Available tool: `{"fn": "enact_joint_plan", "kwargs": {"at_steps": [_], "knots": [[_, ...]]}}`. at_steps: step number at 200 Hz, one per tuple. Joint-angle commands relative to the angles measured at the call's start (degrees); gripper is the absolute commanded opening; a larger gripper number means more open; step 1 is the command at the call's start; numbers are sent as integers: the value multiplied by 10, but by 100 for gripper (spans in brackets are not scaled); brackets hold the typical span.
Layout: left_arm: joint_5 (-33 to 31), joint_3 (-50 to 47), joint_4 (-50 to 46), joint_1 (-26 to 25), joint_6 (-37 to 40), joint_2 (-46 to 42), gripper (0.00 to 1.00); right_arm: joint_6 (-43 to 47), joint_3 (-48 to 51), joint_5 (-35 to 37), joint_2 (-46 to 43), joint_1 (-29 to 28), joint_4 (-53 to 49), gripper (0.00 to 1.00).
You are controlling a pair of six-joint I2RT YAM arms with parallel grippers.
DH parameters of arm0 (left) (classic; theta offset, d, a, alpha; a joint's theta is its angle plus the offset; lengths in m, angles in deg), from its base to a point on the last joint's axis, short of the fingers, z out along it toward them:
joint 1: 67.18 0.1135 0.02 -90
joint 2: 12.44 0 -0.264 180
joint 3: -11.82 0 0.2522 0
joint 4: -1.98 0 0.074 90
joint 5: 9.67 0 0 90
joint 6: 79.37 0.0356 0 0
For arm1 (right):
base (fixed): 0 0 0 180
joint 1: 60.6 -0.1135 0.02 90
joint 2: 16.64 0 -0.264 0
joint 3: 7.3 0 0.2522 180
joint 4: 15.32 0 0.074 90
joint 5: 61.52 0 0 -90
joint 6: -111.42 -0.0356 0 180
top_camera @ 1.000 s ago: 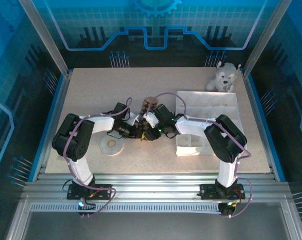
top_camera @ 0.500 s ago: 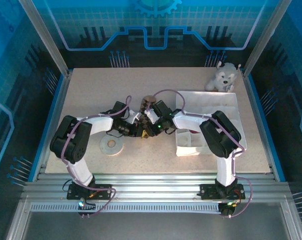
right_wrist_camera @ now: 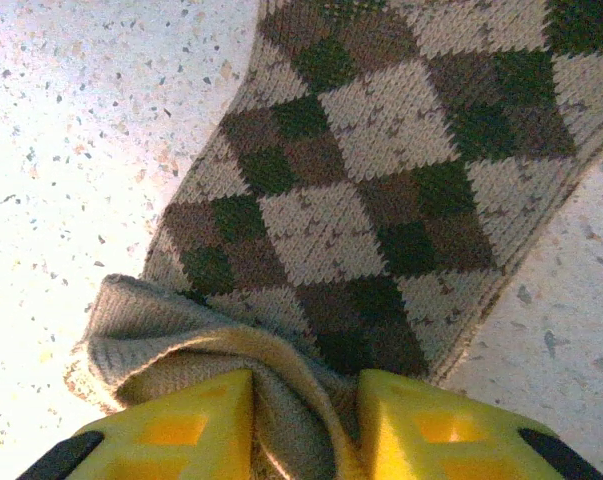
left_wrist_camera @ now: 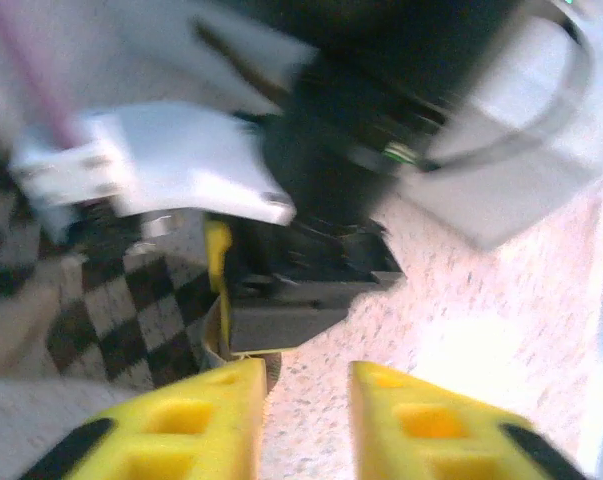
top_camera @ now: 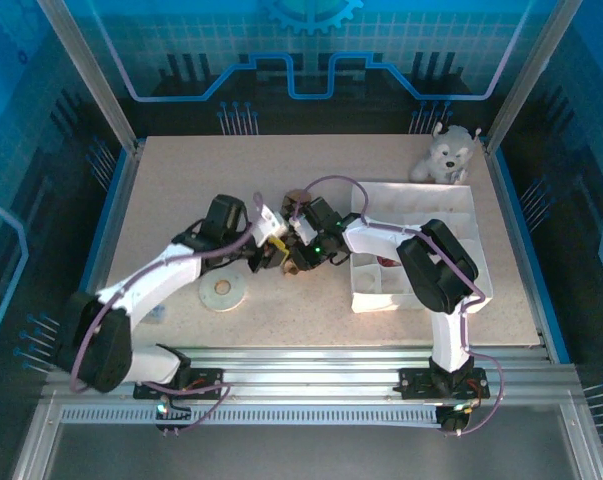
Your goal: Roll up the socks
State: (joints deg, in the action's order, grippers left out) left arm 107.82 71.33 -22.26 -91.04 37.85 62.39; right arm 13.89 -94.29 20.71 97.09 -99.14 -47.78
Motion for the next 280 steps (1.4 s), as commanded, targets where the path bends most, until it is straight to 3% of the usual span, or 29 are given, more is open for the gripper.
{"fn": "enact_joint_plan", "kwargs": {"at_steps": [1,14,33,65,148,232,255,280], "knots": [[-91,-121,127,-54,239,-44,41,-3,2,8,30,16,-66,32],[-114,-161,186,-67,287,-47,42,-2,1,-2,31,20,-70,33],[-156,-158,190,-80,318,-27,38,-2,-1,-16,34,29,-76,33],[-170,-138,193,-83,361,21,37,2,-9,-28,38,38,-89,33],[-168,-80,207,-87,402,131,34,6,-27,-43,48,43,-108,33],[-235,-36,213,-86,424,235,33,12,-45,-54,52,46,-128,33],[-248,-36,210,-87,434,248,26,11,-50,-60,50,50,-133,33],[-253,-38,193,-88,441,250,5,3,-48,-76,38,58,-132,33]]}}
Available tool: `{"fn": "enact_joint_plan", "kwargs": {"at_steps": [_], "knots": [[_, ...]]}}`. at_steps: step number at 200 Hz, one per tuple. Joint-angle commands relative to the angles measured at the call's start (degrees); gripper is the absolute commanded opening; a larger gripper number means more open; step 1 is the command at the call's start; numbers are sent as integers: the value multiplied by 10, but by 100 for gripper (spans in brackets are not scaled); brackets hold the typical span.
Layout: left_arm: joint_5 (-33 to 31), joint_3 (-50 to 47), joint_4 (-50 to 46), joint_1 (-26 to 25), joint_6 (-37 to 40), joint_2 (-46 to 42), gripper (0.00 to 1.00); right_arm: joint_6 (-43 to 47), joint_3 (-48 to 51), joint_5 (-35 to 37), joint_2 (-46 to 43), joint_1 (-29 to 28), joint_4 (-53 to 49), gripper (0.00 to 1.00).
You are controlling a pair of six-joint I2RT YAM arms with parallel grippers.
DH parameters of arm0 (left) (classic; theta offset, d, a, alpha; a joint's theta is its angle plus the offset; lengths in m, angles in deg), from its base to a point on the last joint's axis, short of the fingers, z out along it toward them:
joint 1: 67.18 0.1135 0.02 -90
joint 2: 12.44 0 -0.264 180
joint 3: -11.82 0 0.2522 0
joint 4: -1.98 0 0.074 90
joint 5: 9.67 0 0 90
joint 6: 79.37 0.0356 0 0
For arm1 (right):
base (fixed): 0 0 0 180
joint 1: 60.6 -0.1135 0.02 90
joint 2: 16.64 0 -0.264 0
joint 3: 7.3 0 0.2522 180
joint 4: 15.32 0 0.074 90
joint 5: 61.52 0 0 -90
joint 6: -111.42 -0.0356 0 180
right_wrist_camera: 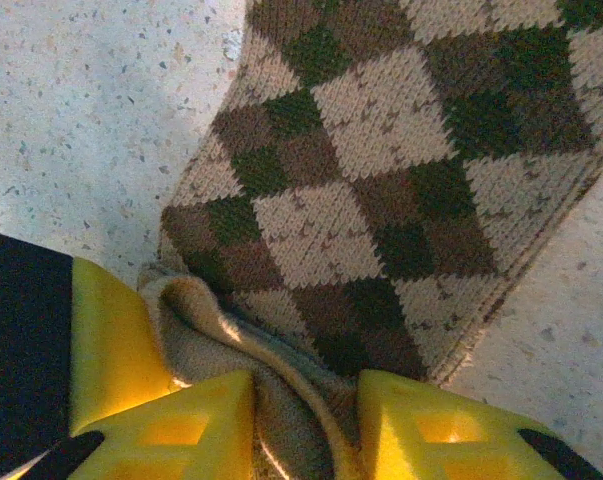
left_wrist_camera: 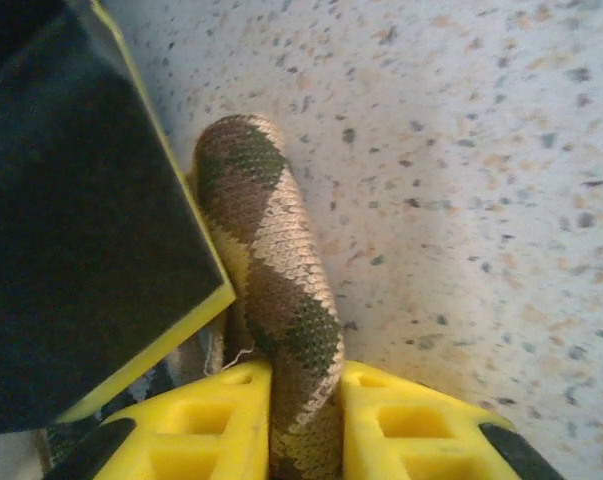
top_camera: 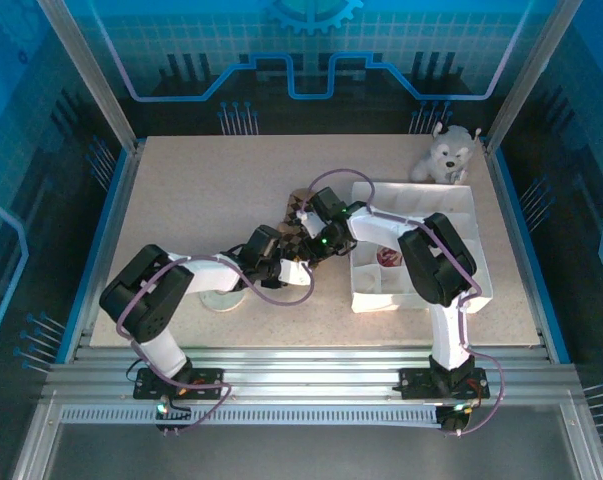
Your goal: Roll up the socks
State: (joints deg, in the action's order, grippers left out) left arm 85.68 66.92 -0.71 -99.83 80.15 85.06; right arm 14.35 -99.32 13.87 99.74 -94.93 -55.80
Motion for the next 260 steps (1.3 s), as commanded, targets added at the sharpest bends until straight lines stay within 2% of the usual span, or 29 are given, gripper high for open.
{"fn": "enact_joint_plan", "kwargs": {"at_steps": [1,6,20,61,88,105,126,145,158,192,216,226,239,260], "knots": [[-31,6,-24,0,19,23,4,-2,3,-9,10,16,-52,33],[-32,7,-34,-1,17,19,0,-5,7,-14,3,19,-47,34],[-29,20,-87,-6,1,1,0,-14,38,-36,-33,27,-5,37],[75,77,-232,-6,-71,-38,0,-29,155,-64,-141,49,142,49],[160,120,-311,13,-105,-29,0,-21,221,-66,-188,49,211,49],[201,147,-339,24,-157,-23,0,-14,267,-69,-216,49,265,48],[218,177,-373,24,-194,-14,0,0,314,-69,-236,48,317,46],[243,211,-412,24,-225,1,0,20,319,-81,-240,48,320,46],[255,221,-417,22,-255,6,0,37,319,-85,-248,49,313,46],[233,242,-450,6,-324,25,0,84,345,-87,-301,54,319,46],[219,245,-459,-17,-375,31,0,137,364,-114,-335,63,303,47],[220,243,-452,-25,-398,30,0,158,373,-123,-346,66,299,48],[234,233,-424,-31,-431,24,0,181,402,-188,-359,76,335,49],[263,197,-354,-30,-496,20,0,208,445,-208,-381,73,391,50]]}}
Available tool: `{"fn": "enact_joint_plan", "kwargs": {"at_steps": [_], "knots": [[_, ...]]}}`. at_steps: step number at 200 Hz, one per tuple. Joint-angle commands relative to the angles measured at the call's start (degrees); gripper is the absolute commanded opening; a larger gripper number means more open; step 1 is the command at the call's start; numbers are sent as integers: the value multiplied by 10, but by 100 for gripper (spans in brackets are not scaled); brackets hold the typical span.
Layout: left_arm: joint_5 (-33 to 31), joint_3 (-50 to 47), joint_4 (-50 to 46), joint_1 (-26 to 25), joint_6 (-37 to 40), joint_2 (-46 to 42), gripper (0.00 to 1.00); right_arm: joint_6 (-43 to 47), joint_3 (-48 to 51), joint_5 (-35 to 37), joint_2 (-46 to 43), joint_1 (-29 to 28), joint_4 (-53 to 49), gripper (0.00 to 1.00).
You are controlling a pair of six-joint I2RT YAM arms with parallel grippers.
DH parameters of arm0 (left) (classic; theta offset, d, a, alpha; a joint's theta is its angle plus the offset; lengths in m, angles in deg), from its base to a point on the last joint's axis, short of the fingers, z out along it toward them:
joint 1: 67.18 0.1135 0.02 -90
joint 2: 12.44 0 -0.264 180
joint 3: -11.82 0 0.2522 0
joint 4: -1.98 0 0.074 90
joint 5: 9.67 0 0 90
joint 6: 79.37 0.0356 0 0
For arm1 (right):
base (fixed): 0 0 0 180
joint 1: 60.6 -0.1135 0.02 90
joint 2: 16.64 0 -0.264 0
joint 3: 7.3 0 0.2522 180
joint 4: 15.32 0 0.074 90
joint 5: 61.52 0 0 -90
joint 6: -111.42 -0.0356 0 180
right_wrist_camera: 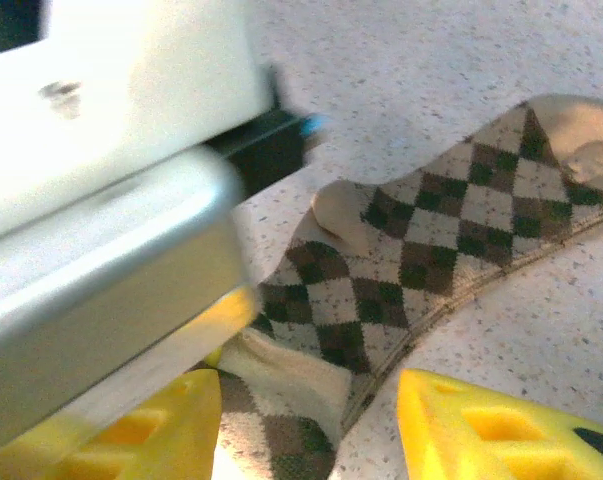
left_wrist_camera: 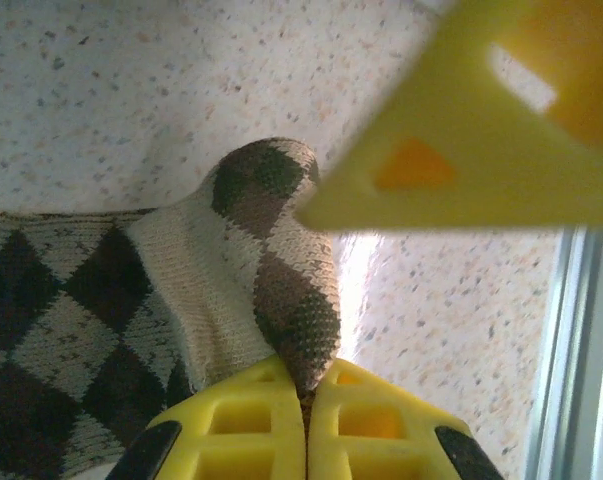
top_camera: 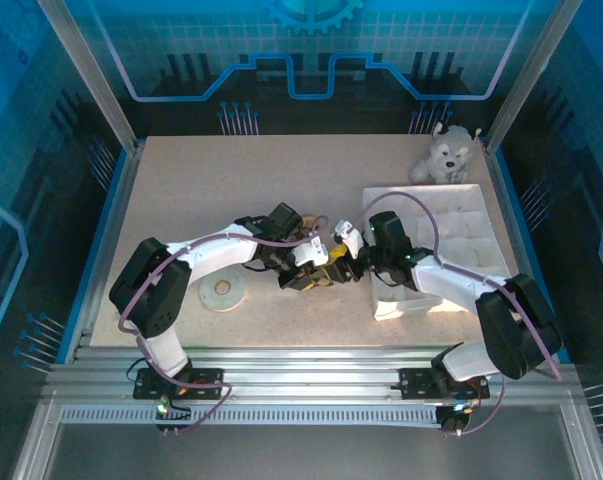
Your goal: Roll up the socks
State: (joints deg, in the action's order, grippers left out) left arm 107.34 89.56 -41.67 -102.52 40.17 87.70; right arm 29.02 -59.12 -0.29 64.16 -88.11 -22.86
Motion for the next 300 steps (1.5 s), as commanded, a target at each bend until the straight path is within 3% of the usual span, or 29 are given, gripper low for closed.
{"fn": "enact_joint_plan", "kwargs": {"at_steps": [1,77,156,224,268,300], "knots": [[47,-31,59,-4,-99,-6,0,62,44,-67,-26,5,64,50],[98,-98,121,7,-159,27,0,133,43,-77,20,-45,43,53],[147,-142,171,44,-209,20,0,131,7,-86,96,-67,48,51],[143,-132,158,43,-176,-4,0,98,15,-16,9,-66,73,51],[156,-135,159,56,-192,-4,0,99,12,-33,-29,-41,37,50],[171,-164,189,76,-237,-12,0,138,-8,-18,-24,-74,-44,46]]}}
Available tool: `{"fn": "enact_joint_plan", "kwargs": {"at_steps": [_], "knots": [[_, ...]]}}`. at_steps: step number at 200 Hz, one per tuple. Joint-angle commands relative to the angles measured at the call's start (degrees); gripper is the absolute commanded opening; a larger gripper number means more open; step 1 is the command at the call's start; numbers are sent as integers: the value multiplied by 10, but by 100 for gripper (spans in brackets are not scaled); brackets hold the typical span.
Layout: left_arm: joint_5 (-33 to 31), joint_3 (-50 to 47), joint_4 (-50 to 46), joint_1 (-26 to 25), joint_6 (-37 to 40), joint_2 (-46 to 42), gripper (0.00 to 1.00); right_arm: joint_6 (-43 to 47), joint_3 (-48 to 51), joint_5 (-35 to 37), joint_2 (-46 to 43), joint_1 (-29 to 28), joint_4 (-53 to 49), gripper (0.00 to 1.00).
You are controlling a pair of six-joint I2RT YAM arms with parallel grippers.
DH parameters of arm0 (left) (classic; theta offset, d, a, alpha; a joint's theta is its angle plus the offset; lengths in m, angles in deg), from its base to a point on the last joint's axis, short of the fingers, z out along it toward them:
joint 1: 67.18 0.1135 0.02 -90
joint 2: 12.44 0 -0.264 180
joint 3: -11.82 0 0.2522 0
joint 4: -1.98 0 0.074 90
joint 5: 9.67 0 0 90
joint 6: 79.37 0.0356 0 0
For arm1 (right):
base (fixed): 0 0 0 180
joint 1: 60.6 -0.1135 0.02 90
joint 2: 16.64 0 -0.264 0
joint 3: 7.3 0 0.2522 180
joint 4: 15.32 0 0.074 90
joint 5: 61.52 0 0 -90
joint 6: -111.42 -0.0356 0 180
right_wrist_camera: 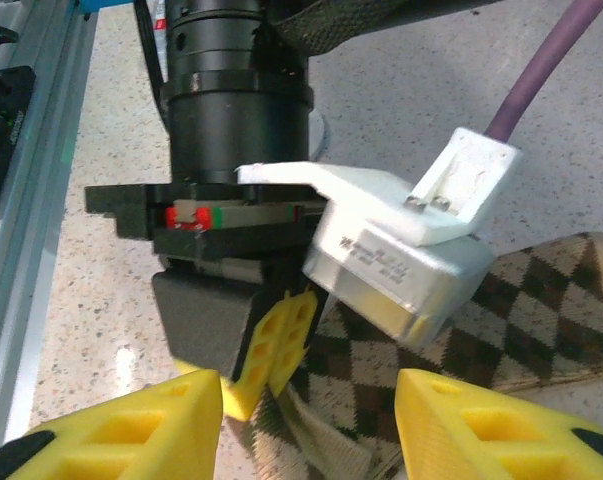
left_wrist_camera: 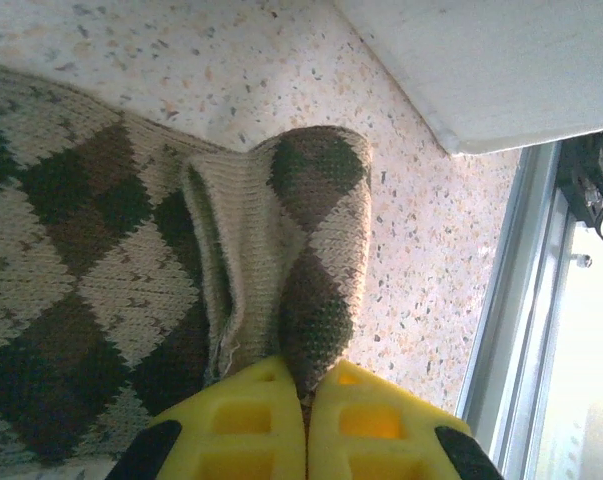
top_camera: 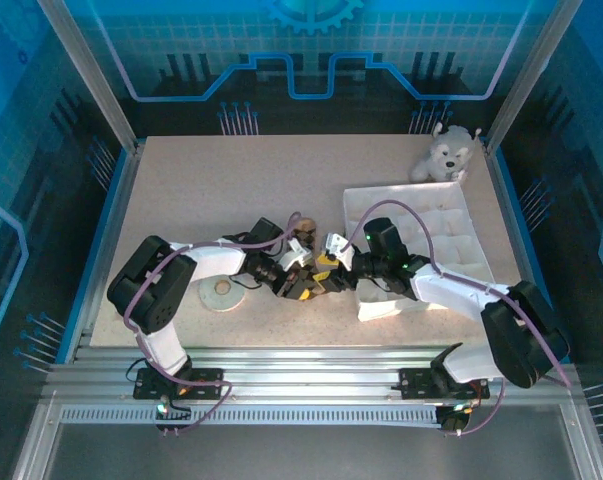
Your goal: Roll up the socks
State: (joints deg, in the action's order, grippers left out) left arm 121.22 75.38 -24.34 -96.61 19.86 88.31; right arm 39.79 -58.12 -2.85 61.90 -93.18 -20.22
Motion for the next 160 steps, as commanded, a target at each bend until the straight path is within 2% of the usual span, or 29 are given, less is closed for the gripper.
{"fn": "enact_joint_plan", "kwargs": {"at_steps": [1,52,110,160], "knots": [[32,-24,17,17,-35,-19,0,32,-18,8,0,-26,-71,46],[73,-57,47,42,-68,-30,0,63,-37,30,31,-39,-74,44],[80,-57,49,55,-83,-22,0,106,-119,3,131,-43,-147,44],[84,-52,47,66,-95,-13,0,134,-158,-27,177,-43,-188,44]]}}
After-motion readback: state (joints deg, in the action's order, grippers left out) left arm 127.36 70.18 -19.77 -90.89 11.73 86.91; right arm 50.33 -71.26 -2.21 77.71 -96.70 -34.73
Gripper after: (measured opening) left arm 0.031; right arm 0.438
